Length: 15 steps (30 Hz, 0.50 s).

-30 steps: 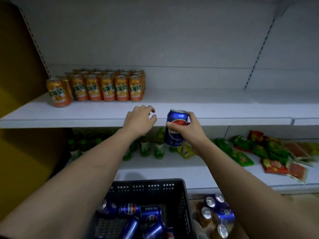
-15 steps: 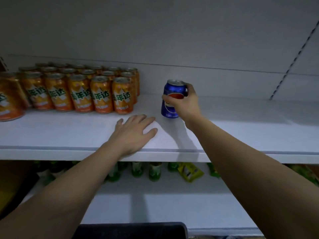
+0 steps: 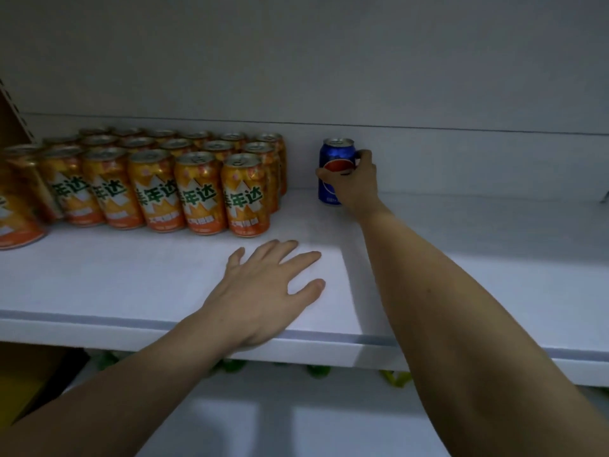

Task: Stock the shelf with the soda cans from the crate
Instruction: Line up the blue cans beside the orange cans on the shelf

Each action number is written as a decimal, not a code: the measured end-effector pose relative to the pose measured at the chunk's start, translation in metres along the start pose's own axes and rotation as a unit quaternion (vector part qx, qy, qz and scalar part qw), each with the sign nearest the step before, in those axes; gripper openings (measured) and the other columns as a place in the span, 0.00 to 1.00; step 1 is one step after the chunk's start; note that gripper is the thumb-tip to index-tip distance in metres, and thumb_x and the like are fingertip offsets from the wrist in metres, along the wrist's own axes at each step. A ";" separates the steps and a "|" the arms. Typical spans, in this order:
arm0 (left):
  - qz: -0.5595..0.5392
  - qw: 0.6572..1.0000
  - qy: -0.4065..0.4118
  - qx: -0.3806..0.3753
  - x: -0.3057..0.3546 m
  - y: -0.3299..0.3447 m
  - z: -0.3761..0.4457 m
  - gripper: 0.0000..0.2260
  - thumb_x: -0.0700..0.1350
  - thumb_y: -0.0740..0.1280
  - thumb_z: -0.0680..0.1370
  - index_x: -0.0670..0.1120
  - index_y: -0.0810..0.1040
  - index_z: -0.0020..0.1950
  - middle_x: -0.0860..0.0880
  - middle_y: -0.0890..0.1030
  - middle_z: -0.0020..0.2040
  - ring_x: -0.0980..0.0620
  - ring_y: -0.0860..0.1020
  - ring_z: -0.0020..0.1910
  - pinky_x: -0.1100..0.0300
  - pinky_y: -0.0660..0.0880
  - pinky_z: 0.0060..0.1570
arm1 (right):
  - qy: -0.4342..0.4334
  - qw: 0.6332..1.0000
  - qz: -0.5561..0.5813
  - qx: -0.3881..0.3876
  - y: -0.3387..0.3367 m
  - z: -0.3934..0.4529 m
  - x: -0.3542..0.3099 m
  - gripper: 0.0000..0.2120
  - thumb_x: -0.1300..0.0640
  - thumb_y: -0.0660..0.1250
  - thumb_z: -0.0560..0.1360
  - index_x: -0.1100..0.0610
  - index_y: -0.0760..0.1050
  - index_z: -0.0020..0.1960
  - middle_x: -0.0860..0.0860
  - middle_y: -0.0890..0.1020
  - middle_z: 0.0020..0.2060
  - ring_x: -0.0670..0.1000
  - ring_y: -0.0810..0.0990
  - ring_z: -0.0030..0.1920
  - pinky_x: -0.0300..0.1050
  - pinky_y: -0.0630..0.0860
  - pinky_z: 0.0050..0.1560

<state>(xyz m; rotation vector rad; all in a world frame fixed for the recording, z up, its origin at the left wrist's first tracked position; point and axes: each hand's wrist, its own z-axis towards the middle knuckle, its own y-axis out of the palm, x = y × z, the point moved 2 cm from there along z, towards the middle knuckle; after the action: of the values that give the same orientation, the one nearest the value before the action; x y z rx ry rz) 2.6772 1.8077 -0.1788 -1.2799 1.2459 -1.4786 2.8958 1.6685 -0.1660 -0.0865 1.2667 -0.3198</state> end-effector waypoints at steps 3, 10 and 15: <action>0.004 1.000 0.000 0.000 0.000 0.000 0.000 0.26 0.68 0.45 0.79 0.68 0.52 0.77 0.60 0.51 0.79 0.59 0.47 0.78 0.45 0.44 0.76 | -0.012 1.000 0.000 0.014 0.005 0.004 0.005 0.41 0.43 0.79 0.61 0.56 0.66 0.67 0.56 0.74 0.62 0.57 0.77 0.59 0.58 0.77 0.61; 0.008 1.000 -0.003 -0.007 0.001 0.002 0.000 0.26 0.69 0.44 0.78 0.69 0.50 0.76 0.62 0.49 0.79 0.60 0.46 0.78 0.46 0.44 0.76 | -0.008 0.999 0.006 0.031 0.008 0.006 0.014 0.40 0.46 0.80 0.63 0.58 0.66 0.67 0.56 0.75 0.61 0.55 0.78 0.59 0.54 0.77 0.61; 0.007 1.000 -0.006 -0.011 0.001 0.001 -0.001 0.26 0.69 0.45 0.78 0.69 0.50 0.77 0.61 0.49 0.79 0.59 0.46 0.78 0.46 0.44 0.76 | -0.022 0.999 -0.020 0.041 0.008 -0.002 0.013 0.36 0.49 0.80 0.66 0.60 0.66 0.66 0.56 0.73 0.60 0.56 0.76 0.59 0.50 0.77 0.59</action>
<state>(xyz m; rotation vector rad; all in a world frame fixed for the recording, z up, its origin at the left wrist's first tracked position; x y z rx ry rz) 2.6761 1.8062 -0.1800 -1.2913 1.2644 -1.4481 2.8993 1.6731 -0.1804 -0.0501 1.2077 -0.4022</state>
